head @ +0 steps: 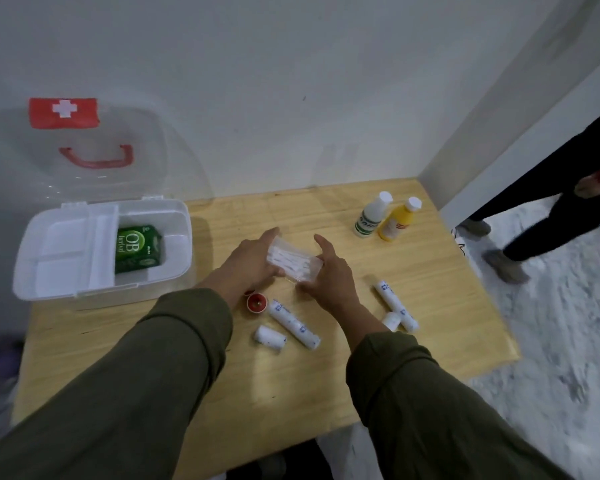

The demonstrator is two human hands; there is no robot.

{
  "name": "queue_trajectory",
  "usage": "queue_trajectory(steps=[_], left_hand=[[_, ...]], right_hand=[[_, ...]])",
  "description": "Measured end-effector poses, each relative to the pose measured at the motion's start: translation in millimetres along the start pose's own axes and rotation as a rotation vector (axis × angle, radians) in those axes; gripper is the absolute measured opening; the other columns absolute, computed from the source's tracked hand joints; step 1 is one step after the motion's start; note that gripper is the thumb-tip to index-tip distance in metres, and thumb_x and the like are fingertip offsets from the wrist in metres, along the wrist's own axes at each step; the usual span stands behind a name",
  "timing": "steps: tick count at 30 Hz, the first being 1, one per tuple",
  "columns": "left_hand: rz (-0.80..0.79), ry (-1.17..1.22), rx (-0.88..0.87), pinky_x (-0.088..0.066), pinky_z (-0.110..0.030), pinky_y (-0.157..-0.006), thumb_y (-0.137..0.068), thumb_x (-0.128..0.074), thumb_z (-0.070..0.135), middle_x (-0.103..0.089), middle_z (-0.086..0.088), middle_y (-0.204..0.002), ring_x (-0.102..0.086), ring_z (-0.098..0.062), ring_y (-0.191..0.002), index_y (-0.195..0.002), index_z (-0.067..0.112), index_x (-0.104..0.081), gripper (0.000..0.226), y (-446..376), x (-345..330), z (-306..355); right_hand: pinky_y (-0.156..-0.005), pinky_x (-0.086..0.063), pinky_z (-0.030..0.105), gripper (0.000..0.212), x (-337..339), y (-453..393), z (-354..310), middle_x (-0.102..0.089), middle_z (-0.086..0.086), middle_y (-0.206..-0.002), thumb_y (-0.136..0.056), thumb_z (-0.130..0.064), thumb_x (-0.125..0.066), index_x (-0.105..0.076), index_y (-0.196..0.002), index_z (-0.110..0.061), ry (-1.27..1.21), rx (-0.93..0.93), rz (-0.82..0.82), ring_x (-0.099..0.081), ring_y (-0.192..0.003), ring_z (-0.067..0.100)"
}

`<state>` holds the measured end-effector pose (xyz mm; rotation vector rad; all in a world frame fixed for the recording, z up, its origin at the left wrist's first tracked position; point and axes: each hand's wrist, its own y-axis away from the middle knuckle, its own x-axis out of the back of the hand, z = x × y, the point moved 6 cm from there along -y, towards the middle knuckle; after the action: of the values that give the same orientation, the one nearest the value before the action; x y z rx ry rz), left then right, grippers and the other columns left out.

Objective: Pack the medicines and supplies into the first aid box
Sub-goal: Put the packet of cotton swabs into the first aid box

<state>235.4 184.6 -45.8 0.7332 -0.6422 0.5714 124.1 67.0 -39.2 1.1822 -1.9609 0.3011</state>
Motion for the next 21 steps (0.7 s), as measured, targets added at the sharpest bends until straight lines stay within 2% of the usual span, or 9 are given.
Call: queue_trajectory(steps=[3,6,10,14,18,21], left_hand=[[0.027,0.035,-0.002,-0.048,-0.039,-0.094,-0.077,-0.073,0.028,-0.051,-0.016,-0.131,-0.055,-0.031,-0.112,-0.145,0.039,-0.015,0.09,0,5,2],[0.089,0.045,-0.01,-0.048,-0.036,-0.09,-0.079,-0.07,0.031,-0.052,-0.018,-0.13,-0.056,-0.032,-0.11,-0.146,0.036,-0.016,0.086,2,18,5],[0.173,0.137,-0.058,-0.041,-0.034,-0.096,-0.08,-0.071,0.034,-0.047,-0.02,-0.137,-0.049,-0.034,-0.122,-0.147,0.034,-0.017,0.086,12,43,14],[0.238,0.183,-0.101,-0.038,-0.035,-0.1,-0.078,-0.072,0.036,-0.044,-0.018,-0.141,-0.043,-0.032,-0.129,-0.146,0.032,-0.019,0.086,28,73,19],[0.31,0.204,-0.105,-0.037,-0.037,-0.102,-0.076,-0.075,0.036,-0.045,-0.017,-0.14,-0.043,-0.032,-0.129,-0.146,0.033,-0.021,0.089,49,106,12],[0.362,0.237,-0.098,-0.037,-0.036,-0.102,-0.074,-0.077,0.033,-0.048,-0.015,-0.139,-0.046,-0.03,-0.127,-0.146,0.032,-0.023,0.09,70,129,-4]], right_hand=[[-0.085,-0.041,0.025,0.102,11,-1,-8,-0.062,0.009,-0.114,-0.064,-0.013,-0.083,-0.022,-0.146,-0.023,-0.05,0.025,0.007,-0.055,-0.107,0.024],[-0.087,-0.04,0.025,0.106,25,-1,-17,-0.063,0.007,-0.114,-0.062,-0.014,-0.085,-0.021,-0.145,-0.028,-0.116,0.045,0.038,-0.055,-0.108,0.022],[-0.094,-0.038,0.026,0.108,44,-3,-38,-0.062,0.009,-0.119,-0.061,-0.023,-0.086,-0.019,-0.146,-0.03,-0.176,0.089,0.074,-0.054,-0.115,0.019],[-0.093,-0.036,0.023,0.109,64,-5,-72,-0.061,0.006,-0.121,-0.061,-0.028,-0.087,-0.018,-0.145,-0.032,-0.224,0.159,0.095,-0.053,-0.117,0.014],[-0.093,-0.036,0.025,0.108,74,-5,-112,-0.063,0.007,-0.117,-0.061,-0.032,-0.087,-0.017,-0.145,-0.034,-0.247,0.236,0.092,-0.054,-0.116,0.017],[-0.097,-0.043,0.031,0.11,72,-3,-143,-0.063,0.008,-0.118,-0.061,-0.034,-0.086,-0.015,-0.144,-0.035,-0.255,0.285,0.054,-0.056,-0.116,0.019]])
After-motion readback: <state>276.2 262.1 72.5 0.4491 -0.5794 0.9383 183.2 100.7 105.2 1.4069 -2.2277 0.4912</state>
